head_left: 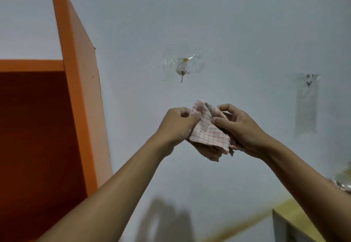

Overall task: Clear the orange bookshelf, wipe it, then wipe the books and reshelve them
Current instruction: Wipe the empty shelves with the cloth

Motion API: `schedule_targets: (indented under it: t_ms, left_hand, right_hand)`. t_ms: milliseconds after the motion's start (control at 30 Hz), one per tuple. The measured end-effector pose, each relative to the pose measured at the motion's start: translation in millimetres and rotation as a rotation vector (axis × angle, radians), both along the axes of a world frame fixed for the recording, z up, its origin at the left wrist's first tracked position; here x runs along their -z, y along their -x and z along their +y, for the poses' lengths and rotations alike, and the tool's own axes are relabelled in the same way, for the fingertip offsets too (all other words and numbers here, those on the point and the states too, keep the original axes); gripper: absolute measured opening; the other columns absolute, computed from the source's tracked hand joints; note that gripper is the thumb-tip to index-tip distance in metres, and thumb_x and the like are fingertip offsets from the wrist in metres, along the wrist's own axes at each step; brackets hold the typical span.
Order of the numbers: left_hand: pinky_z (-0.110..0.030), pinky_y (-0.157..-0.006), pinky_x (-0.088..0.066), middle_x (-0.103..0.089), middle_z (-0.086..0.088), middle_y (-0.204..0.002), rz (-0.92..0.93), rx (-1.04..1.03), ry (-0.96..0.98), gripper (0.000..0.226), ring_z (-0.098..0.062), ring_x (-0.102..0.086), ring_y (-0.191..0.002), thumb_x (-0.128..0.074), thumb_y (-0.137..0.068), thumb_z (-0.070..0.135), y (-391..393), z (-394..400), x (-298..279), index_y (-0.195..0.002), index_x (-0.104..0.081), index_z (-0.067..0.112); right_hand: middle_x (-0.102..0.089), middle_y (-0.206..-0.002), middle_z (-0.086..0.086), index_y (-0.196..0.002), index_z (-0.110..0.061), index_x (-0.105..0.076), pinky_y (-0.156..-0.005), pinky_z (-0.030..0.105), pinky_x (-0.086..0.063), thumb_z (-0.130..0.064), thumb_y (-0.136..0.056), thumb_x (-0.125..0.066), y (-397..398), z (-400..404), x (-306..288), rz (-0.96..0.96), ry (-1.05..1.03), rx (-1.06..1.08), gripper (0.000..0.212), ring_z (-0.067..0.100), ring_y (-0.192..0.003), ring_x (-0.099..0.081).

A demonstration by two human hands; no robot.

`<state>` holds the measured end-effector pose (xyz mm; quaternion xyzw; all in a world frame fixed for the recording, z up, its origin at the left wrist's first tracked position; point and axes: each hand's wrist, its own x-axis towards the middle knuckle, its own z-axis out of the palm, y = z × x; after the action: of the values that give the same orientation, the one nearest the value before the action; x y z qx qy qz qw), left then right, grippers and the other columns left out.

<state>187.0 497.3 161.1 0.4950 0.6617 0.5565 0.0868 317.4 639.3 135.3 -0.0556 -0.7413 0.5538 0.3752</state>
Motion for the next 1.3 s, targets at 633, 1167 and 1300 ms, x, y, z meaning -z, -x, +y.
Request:
schedule_targets:
  t_ms: [633, 1167, 1300]
  left_hand:
    - [-0.039, -0.082, -0.059, -0.076, 0.008, -0.092, 0.298, 0.153, 0.524, 0.006, -0.01, -0.072, -0.088, -0.069, -0.093, 0.027, -9, -327, 71, -0.095, -0.074, 0.024]
    - [-0.031, -0.066, -0.045, -0.065, -0.001, -0.108, -0.423, -0.786, -0.039, 0.037, -0.017, -0.061, -0.08, -0.069, -0.09, 0.044, 30, -526, 231, -0.12, -0.055, 0.026]
    - [-0.048, -0.096, -0.049, -0.062, -0.014, -0.124, -1.1, -0.483, 0.007, 0.074, -0.03, -0.064, -0.107, -0.051, -0.087, 0.07, -7, -538, 275, -0.141, -0.038, 0.021]
  right_hand:
    - [-0.064, -0.092, 0.01, -0.095, -0.005, -0.065, -0.085, 0.031, -0.049, -0.034, -0.089, -0.07, -14, -266, 101, -0.476, -0.022, -0.728, 0.03, 0.022, -0.089, -0.06]
    - [-0.063, -0.082, 0.014, -0.121, -0.011, -0.051, -0.06, 0.03, -0.046, 0.0, -0.099, -0.051, 56, -465, 160, -0.469, 0.463, -0.618, 0.025, 0.02, -0.068, -0.057]
    - [-0.058, -0.094, 0.019, -0.124, -0.011, -0.055, -0.062, 0.034, -0.044, 0.003, -0.097, -0.051, 62, -483, 166, -0.429, 0.562, -0.572, 0.03, 0.021, -0.07, -0.054]
